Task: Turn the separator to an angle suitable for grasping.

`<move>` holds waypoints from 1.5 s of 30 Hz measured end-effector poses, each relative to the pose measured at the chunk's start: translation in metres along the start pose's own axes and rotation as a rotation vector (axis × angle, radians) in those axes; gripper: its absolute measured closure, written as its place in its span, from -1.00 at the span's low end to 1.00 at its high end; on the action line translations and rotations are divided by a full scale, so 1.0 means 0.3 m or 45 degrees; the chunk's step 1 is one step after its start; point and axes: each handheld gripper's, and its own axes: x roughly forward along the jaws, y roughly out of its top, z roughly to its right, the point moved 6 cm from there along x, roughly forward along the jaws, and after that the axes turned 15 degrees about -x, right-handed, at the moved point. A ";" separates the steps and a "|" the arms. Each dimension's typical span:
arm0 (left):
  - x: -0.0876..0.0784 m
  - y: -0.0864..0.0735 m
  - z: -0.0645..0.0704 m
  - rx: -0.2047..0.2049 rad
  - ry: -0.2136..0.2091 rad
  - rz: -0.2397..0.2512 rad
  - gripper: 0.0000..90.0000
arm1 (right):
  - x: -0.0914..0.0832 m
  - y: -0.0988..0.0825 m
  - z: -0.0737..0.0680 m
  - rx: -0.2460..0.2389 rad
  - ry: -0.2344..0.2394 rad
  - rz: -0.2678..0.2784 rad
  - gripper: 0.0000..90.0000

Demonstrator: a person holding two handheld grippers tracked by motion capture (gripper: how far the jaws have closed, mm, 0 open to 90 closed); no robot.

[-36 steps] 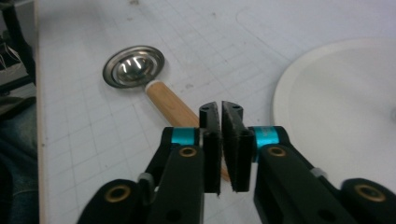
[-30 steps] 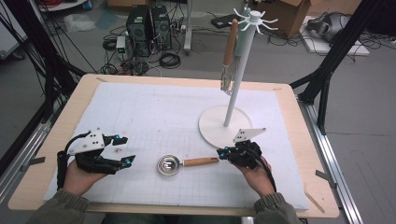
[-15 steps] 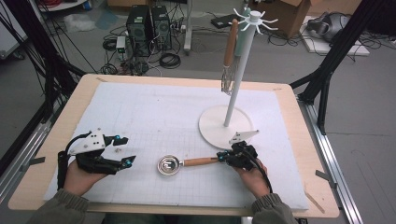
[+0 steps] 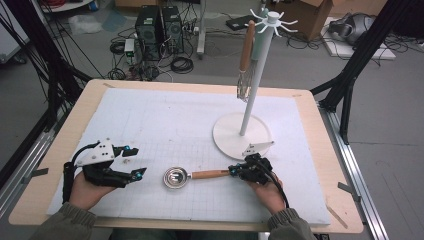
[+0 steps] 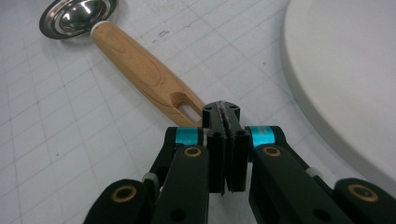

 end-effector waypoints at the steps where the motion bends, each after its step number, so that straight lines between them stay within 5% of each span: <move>1: 0.001 0.000 0.001 -0.001 -0.002 0.001 -0.31 | 0.003 0.002 -0.002 0.000 0.004 0.004 0.99; 21: 0.070 -0.010 0.034 0.037 -0.058 -0.072 -0.29 | 0.057 0.048 -0.072 -0.044 0.122 0.031 0.98; 40: 0.138 -0.004 0.061 0.048 -0.111 -0.101 -0.29 | 0.068 0.052 -0.080 -0.025 0.131 0.034 0.98; 45: 0.141 -0.006 0.061 0.056 -0.113 -0.106 -0.29 | 0.088 0.068 -0.102 -0.062 0.140 0.022 0.98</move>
